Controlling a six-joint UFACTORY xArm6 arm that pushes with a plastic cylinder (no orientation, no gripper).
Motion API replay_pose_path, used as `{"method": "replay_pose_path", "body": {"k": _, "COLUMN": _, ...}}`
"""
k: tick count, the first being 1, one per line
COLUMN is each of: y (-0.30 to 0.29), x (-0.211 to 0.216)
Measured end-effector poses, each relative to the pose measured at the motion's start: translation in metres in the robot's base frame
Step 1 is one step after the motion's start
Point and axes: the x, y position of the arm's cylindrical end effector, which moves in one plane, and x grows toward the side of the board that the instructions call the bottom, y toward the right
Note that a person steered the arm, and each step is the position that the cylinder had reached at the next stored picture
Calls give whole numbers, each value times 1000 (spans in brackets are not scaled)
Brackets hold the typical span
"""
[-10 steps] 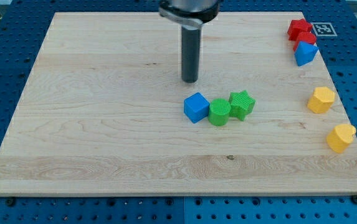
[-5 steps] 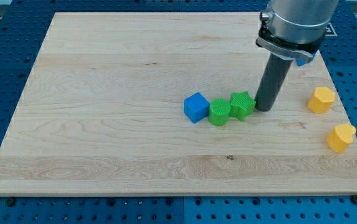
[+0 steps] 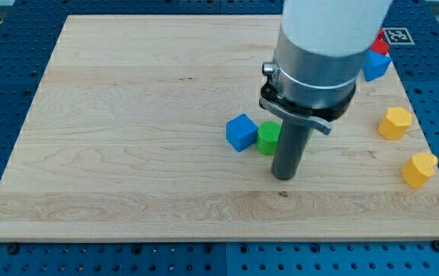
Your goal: Adjust the green circle in between the blue cube and green star
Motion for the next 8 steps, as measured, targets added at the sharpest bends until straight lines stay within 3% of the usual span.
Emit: {"method": "replay_pose_path", "body": {"k": 8, "y": -2, "x": -18}}
